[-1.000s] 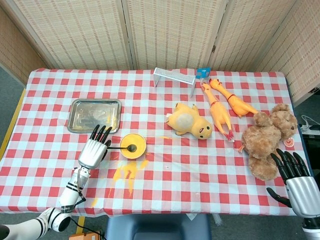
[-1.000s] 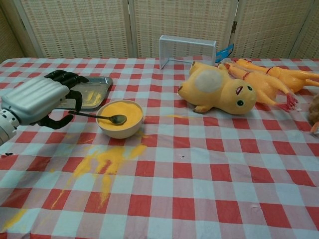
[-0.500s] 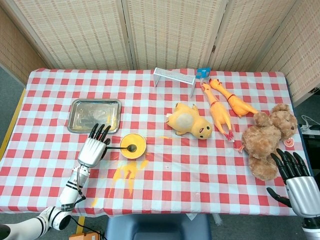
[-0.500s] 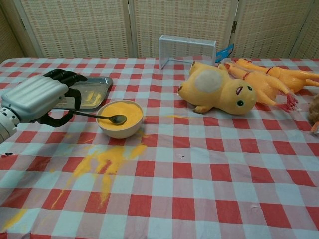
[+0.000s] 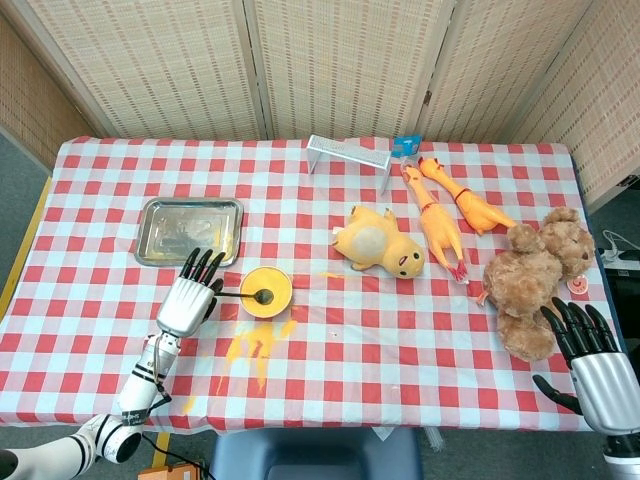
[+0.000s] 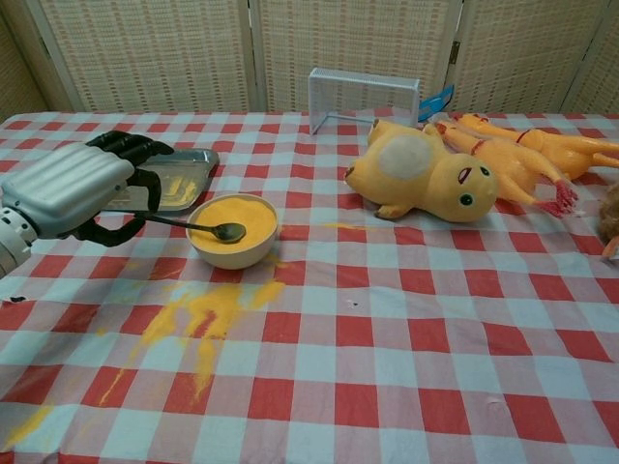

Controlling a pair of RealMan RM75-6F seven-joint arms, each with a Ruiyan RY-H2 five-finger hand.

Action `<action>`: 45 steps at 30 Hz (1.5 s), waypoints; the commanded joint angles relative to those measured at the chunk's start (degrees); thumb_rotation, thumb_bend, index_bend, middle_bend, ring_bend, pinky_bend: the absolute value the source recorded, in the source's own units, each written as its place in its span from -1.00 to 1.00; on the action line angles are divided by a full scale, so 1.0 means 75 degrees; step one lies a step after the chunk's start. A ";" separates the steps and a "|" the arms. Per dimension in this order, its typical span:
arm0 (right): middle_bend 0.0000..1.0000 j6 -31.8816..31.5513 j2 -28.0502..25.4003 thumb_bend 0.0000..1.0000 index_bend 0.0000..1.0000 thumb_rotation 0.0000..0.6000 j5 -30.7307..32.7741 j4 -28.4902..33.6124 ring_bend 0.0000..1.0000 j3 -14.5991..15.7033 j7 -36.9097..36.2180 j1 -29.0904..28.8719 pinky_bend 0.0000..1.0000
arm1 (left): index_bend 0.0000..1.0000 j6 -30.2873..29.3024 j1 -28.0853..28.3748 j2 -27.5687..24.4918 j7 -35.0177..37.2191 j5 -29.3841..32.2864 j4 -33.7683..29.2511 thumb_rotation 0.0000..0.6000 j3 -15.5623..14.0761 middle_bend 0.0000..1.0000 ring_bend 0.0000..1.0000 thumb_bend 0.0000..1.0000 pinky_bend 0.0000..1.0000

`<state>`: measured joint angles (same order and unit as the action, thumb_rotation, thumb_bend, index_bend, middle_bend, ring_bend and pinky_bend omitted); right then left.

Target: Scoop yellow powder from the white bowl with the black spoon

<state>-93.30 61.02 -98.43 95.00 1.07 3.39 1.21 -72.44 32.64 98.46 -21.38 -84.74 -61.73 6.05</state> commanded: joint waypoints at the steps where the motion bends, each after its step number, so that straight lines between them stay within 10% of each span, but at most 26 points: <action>1: -1.00 0.0003 -0.0002 -0.85 -1.00 1.00 0.0004 -0.0007 -1.00 0.0002 -0.0008 0.0001 -1.00 | -0.02 0.0005 -0.0002 0.0013 0.0120 -0.0009 0.0011 1.00 -0.0005 -0.87 -1.00 -0.09 -0.92; 45: -1.00 -0.0090 -0.0036 -0.85 -1.00 1.00 -0.0044 -0.0001 -1.00 0.0013 -0.0047 0.0057 -1.00 | 0.07 0.0177 0.0044 0.0040 0.0140 0.0089 0.0155 1.00 0.0027 -0.85 -1.00 -0.09 -0.92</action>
<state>-93.98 60.76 -98.76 94.99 1.16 3.04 1.64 -71.13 32.97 98.77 -20.32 -84.08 -60.57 6.26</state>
